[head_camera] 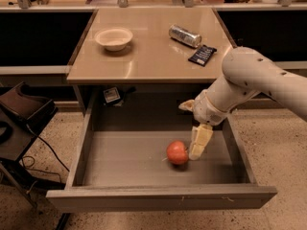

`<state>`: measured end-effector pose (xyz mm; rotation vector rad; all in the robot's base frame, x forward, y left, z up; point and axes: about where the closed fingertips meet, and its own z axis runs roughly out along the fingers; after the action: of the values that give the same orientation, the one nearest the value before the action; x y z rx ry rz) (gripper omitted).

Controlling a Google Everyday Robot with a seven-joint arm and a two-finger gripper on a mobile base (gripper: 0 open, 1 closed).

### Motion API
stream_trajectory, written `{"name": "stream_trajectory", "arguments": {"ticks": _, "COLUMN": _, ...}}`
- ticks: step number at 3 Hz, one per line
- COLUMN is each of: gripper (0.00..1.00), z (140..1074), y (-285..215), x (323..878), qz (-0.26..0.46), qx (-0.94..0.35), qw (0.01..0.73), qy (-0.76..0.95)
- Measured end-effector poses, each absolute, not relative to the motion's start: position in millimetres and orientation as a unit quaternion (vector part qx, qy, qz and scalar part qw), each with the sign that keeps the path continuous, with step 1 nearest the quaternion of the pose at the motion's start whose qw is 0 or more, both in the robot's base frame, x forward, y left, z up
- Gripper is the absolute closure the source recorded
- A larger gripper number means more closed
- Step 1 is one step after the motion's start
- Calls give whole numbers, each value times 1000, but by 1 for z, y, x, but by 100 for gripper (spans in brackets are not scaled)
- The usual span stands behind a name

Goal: Pick apple from top drawer and place on counter

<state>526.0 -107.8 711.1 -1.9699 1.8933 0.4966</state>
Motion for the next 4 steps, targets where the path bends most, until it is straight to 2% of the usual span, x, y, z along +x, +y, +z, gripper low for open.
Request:
{"name": "stream_trajectory", "arguments": {"ticks": 3, "gripper": 0, "z": 631, "y": -74, "x": 492, "qz": 265, "qx": -714, "qw": 148, "qy": 631}}
{"name": "stream_trajectory", "arguments": {"ticks": 4, "gripper": 0, "z": 631, "y": -75, "x": 492, "qz": 265, "qx": -714, "qw": 148, "qy": 632}}
